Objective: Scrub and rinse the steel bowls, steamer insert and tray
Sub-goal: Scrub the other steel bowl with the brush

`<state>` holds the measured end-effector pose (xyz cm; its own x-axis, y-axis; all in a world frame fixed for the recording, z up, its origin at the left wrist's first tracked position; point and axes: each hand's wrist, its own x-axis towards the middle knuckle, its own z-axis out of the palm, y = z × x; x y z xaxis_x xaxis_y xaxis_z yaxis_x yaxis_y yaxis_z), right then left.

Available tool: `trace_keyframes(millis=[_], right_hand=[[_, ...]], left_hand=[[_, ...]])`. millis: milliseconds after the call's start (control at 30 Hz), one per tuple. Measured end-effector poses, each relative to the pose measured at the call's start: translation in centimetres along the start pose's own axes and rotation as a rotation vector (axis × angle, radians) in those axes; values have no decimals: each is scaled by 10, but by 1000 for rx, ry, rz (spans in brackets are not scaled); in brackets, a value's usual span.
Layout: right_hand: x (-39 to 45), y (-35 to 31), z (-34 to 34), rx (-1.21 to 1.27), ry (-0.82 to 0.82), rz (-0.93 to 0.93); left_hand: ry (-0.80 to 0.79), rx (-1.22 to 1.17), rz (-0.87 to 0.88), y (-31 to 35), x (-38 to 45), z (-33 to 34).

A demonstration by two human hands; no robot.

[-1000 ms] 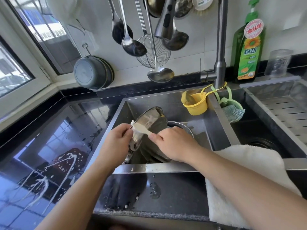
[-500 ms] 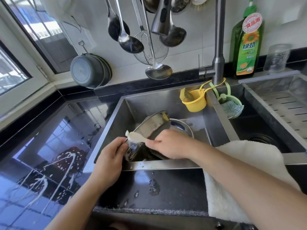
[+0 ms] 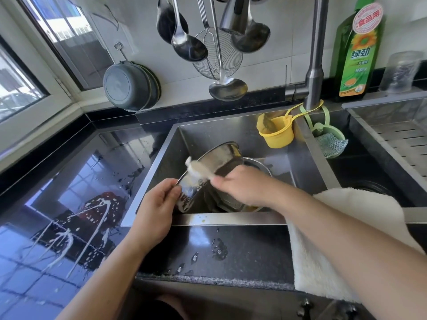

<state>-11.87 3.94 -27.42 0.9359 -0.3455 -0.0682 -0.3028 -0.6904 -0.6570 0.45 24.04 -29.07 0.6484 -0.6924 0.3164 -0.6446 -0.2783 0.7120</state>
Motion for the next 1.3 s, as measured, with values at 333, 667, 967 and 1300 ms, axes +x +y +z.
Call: trace_keyframes(millis=[333, 667, 967, 1300], right_hand=[[15, 30, -14, 223, 194, 298], [2, 12, -8, 26, 103, 51], [-7, 1, 2, -64, 40, -69], [1, 7, 7, -65, 154, -26]], left_hand=[[-1, -97, -33, -7, 2, 2], [-14, -149, -95, 1, 2, 3], [4, -70, -82, -1, 2, 3], [88, -208, -129, -8, 3, 3]])
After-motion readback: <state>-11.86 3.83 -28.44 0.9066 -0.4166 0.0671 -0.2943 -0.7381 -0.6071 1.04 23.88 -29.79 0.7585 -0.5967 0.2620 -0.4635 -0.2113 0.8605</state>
